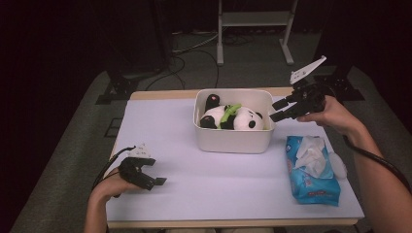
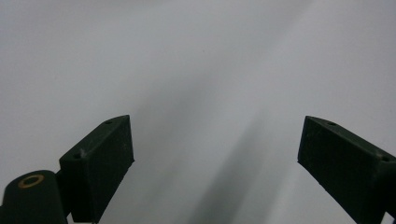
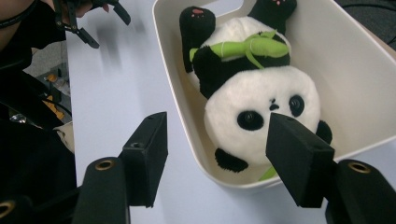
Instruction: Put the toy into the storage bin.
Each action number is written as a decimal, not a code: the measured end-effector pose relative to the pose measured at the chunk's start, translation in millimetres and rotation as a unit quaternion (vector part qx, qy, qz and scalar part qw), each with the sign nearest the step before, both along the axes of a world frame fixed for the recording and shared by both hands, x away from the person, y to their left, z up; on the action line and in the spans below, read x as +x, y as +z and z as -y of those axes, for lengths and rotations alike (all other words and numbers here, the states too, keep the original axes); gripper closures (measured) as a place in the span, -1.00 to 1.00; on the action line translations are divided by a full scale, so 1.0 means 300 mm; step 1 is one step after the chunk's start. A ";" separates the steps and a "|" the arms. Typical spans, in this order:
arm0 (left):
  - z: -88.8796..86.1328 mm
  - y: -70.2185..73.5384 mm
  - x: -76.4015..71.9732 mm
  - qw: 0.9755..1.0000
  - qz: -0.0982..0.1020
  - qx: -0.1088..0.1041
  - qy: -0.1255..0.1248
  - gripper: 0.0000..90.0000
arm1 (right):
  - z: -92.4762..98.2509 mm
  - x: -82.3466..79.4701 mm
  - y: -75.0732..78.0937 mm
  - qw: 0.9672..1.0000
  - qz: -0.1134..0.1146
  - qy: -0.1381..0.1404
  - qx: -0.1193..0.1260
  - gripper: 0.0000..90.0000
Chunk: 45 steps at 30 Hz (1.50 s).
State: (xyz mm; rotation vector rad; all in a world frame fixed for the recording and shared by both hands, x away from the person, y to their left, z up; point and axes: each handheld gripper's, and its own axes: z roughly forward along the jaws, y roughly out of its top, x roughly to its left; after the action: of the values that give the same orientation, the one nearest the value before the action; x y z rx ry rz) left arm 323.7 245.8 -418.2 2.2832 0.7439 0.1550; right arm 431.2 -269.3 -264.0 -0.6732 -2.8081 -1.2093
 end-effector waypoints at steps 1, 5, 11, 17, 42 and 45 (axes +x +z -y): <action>0.000 0.000 0.000 1.000 0.000 0.000 0.000 -0.79 | 0.003 -0.003 -0.003 1.000 -0.001 -0.003 -0.001 -0.17; 0.000 0.002 0.000 1.000 0.001 0.001 0.001 -0.79 | 0.023 -0.013 -0.016 1.000 -0.003 -0.008 0.001 -0.20; -0.001 0.004 0.002 1.000 0.001 0.000 0.001 -0.79 | 0.046 -0.037 -0.043 1.000 -0.003 -0.016 0.007 -0.21; -0.001 0.004 0.003 1.000 0.002 0.000 -0.003 -0.79 | 0.069 -0.061 -0.080 1.000 -0.012 -0.023 0.007 -0.23; 0.008 0.017 -0.006 1.000 0.008 0.005 -0.007 -0.79 | 0.135 -0.151 -0.173 0.999 -0.020 -0.046 0.018 -0.24; 0.011 0.018 -0.008 1.000 0.008 0.003 -0.006 -0.79 | 0.138 -0.162 -0.180 0.998 -0.022 -0.047 0.020 -0.25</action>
State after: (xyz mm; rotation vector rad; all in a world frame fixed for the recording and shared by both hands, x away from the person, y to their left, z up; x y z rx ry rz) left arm 321.5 242.6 -412.9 2.2881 0.7228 0.1695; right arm 382.5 -310.7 -318.1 -0.8278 -2.7382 -1.2456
